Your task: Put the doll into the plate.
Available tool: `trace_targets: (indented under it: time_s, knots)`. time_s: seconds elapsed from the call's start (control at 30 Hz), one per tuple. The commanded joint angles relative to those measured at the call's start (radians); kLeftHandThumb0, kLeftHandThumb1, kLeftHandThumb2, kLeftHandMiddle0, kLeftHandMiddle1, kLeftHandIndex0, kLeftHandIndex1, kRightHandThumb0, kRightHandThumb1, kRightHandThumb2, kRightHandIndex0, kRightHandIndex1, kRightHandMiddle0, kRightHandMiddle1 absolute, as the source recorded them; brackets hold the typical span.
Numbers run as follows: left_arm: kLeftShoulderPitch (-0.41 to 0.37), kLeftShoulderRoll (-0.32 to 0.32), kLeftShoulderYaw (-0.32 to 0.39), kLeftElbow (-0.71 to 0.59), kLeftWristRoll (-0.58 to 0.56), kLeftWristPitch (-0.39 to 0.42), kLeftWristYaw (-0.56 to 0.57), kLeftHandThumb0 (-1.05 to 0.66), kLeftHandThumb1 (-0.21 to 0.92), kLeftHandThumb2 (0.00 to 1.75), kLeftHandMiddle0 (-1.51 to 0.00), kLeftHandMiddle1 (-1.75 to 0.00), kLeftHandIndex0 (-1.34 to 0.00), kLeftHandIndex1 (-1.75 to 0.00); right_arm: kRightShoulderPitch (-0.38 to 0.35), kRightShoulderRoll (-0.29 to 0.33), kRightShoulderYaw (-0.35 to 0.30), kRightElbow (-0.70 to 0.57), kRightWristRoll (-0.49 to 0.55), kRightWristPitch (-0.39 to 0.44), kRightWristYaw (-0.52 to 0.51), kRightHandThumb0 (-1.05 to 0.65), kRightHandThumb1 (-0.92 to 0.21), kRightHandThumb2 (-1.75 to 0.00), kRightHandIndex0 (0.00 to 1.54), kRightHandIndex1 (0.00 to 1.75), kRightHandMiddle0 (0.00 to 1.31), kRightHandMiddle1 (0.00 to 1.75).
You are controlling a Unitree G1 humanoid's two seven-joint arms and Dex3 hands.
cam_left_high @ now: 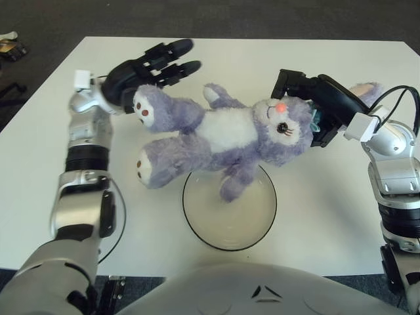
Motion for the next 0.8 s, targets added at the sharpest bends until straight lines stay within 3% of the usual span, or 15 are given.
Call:
trace_targets:
  time_s: [0.0, 0.1, 0.2, 0.33, 0.4, 0.53, 0.6, 0.77]
  knots:
    - [-0.039, 0.019, -0.041, 0.038, 0.111, 0.037, 0.122, -1.05, 0.92, 0.67, 0.0, -0.01, 0.0, 0.0, -0.002, -0.006, -0.001, -0.031, 0.015, 0.008, 0.009, 0.0, -0.02, -1.55, 0.93, 1.44, 0.64, 1.75]
    - [-0.138, -0.003, -0.059, 0.225, 0.169, -0.019, 0.171, -1.05, 0.92, 0.64, 0.0, 0.0, 0.0, 0.0, 0.01, -0.005, 0.006, -0.034, 0.016, -0.009, 0.009, 0.0, -0.02, -1.54, 0.93, 1.41, 0.64, 1.75]
    - [-0.203, -0.031, -0.051, 0.365, 0.191, -0.087, 0.198, -1.05, 0.92, 0.5, 0.0, 0.0, 0.0, 0.0, 0.023, -0.002, 0.015, -0.032, 0.023, -0.031, 0.018, 0.0, 0.0, -1.55, 0.97, 1.36, 0.67, 1.75]
    - [-0.207, -0.051, -0.018, 0.407, 0.165, -0.159, 0.19, -1.05, 0.92, 0.35, 0.0, 0.0, 0.0, 0.0, 0.035, -0.011, 0.027, -0.034, 0.044, -0.021, 0.051, 0.0, 0.0, -1.56, 0.96, 1.39, 0.66, 1.75]
    - [-0.202, -0.062, -0.007, 0.413, 0.158, -0.185, 0.202, -1.05, 0.92, 0.3, 0.0, 0.0, 0.0, 0.0, 0.095, -0.012, 0.025, -0.098, 0.057, -0.006, 0.058, 0.0, 0.0, -1.56, 0.96, 1.41, 0.65, 1.75]
    - [-0.185, -0.081, -0.006, 0.403, 0.195, -0.242, 0.308, -1.05, 0.92, 0.26, 0.0, 0.0, 0.0, 0.0, 0.07, -0.03, 0.05, -0.074, 0.048, 0.006, 0.091, 0.0, -0.01, -1.56, 0.96, 1.41, 0.64, 1.75]
    - [-0.182, -0.087, -0.006, 0.403, 0.211, -0.26, 0.364, -1.05, 0.92, 0.25, 0.0, 0.0, 0.0, 0.0, 0.09, -0.038, 0.037, -0.116, 0.062, 0.027, 0.106, 0.0, -0.01, -1.56, 0.95, 1.44, 0.63, 1.75]
    - [-0.188, -0.115, 0.013, 0.403, 0.202, -0.247, 0.457, -1.01, 0.92, 0.23, -0.03, -0.01, 0.0, 0.0, 0.07, -0.054, 0.051, -0.142, 0.05, 0.105, 0.135, 0.0, -0.03, -1.53, 0.95, 1.4, 0.63, 1.75]
